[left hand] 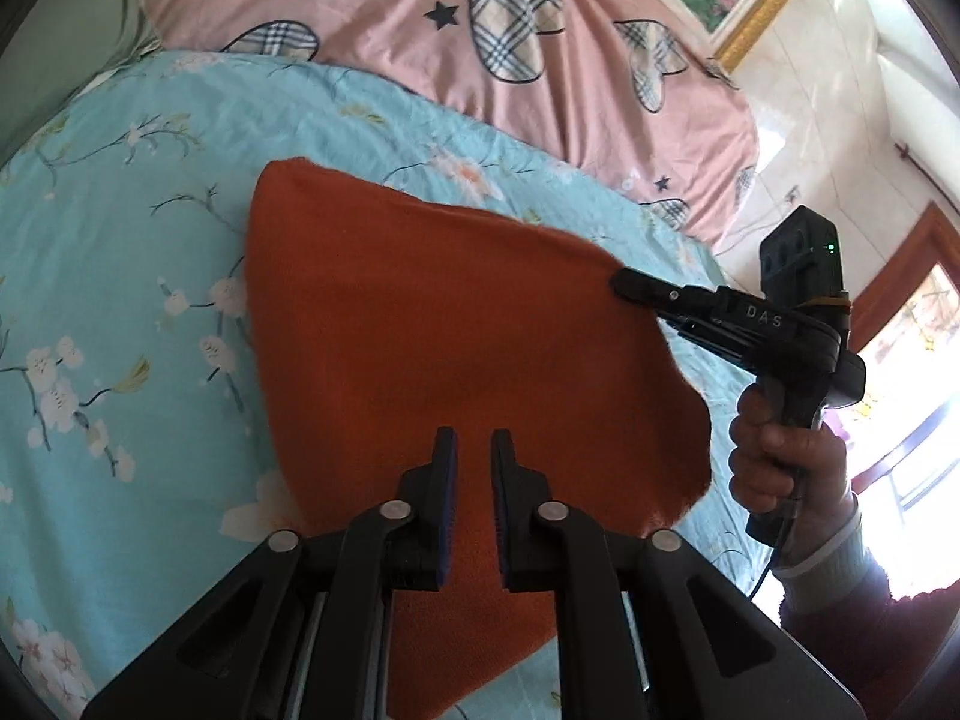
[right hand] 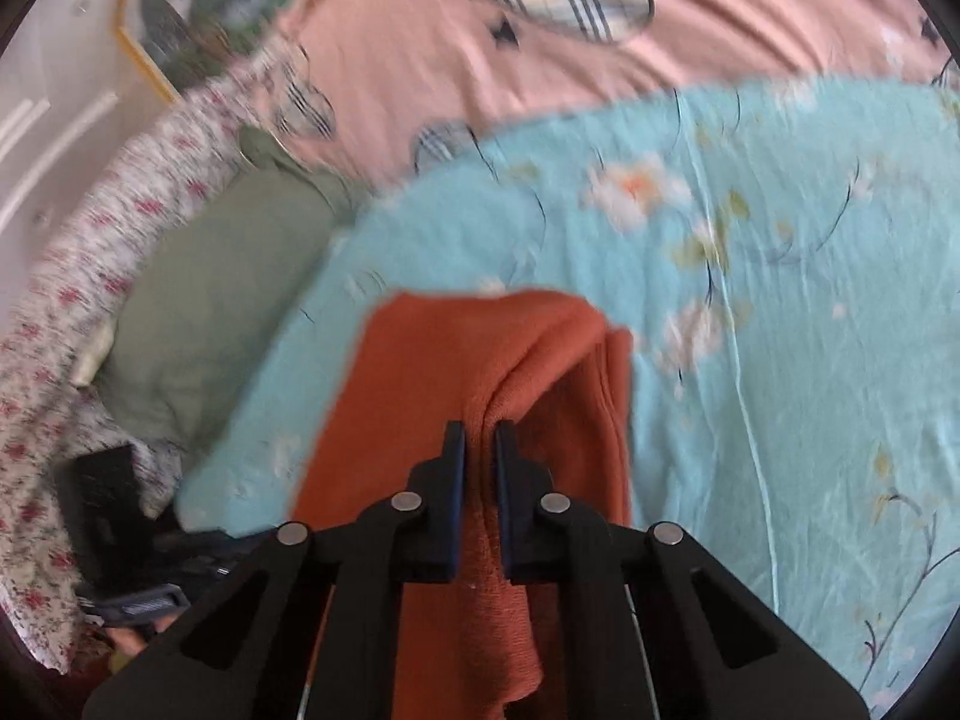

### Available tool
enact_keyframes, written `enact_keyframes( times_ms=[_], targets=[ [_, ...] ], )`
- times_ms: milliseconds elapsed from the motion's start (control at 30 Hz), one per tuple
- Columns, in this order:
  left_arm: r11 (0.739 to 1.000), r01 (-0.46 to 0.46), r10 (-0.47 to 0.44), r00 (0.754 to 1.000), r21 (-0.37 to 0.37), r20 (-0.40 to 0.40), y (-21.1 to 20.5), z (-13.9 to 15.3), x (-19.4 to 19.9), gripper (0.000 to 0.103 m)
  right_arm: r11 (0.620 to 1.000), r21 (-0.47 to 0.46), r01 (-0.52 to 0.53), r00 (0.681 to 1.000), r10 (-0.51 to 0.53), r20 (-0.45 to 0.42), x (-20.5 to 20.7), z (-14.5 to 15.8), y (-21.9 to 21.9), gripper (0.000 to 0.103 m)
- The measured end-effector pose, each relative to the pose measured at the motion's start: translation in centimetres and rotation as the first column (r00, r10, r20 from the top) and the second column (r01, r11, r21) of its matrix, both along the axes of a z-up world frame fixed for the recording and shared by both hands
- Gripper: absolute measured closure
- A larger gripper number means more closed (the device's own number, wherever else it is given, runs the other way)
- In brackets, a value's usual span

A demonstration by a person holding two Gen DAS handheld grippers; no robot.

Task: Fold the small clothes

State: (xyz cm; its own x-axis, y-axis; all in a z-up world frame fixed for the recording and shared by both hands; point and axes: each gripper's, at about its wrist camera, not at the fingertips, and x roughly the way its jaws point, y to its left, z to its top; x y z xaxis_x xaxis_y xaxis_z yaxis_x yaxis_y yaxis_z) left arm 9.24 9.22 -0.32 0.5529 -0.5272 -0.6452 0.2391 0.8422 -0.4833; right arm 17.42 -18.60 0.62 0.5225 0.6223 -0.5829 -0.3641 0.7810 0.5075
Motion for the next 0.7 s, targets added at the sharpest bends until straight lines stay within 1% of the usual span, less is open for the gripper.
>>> enact_keyframes(
  times_ms=[33,67,133,167,267,333,433,500,600,667,700],
  targets=[
    [1.000,0.003,-0.003,1.000,0.010,-0.008,-0.2,-0.3,0.1,0.087,1.000,-0.012,0.022,1.000,-0.022,0.002,-0.2,-0.1,-0.3,0.093],
    [0.999,0.003,-0.002,1.000,0.036,-0.027,-0.5,-1.0,0.2,0.087,0.998,-0.037,0.046,0.999,-0.047,-0.026,0.1,-1.3,-0.9,0.093],
    [0.998,0.008,-0.004,0.999,0.065,-0.053,-1.1,-2.0,0.4,0.087,0.997,-0.044,0.071,0.991,-0.075,-0.113,0.8,-4.2,-1.8,0.093],
    [0.997,0.007,-0.002,0.998,0.081,-0.063,-1.3,-2.6,0.3,0.087,0.996,-0.045,0.077,0.987,-0.083,-0.141,1.0,-5.5,-2.1,0.093],
    [0.998,-0.004,0.009,0.998,0.067,-0.068,-1.4,-3.5,-0.3,0.088,0.994,-0.053,0.091,0.980,-0.099,-0.171,1.0,-7.6,-2.3,0.093],
    [0.998,-0.017,0.021,0.997,0.058,-0.069,-1.3,-3.8,-0.4,0.088,0.994,-0.047,0.101,0.979,-0.108,-0.173,1.1,-7.9,-2.3,0.093],
    [0.999,-0.031,0.034,0.996,0.031,-0.081,-1.1,-4.2,-0.3,0.089,0.992,-0.085,0.094,0.981,-0.107,-0.163,1.1,-7.8,-1.6,0.093],
    [0.999,-0.041,0.044,0.995,0.034,-0.085,-0.9,-4.4,-0.3,0.092,0.990,-0.108,0.093,0.982,-0.109,-0.157,1.0,-7.8,-1.5,0.093],
    [0.998,-0.052,0.054,0.994,0.025,-0.091,-0.9,-4.4,-0.1,0.091,0.990,-0.088,0.108,0.978,-0.121,-0.169,0.7,-7.7,-2.0,0.091],
    [0.998,-0.051,0.054,0.994,0.033,-0.090,-1.0,-4.3,-0.1,0.091,0.989,-0.076,0.123,0.976,-0.135,-0.170,0.5,-7.0,-2.4,0.090],
    [0.998,-0.051,0.054,0.995,0.039,-0.088,-1.1,-4.3,-0.2,0.091,0.987,-0.083,0.134,0.978,-0.146,-0.147,0.0,-6.0,-2.4,0.089]
  ],
)
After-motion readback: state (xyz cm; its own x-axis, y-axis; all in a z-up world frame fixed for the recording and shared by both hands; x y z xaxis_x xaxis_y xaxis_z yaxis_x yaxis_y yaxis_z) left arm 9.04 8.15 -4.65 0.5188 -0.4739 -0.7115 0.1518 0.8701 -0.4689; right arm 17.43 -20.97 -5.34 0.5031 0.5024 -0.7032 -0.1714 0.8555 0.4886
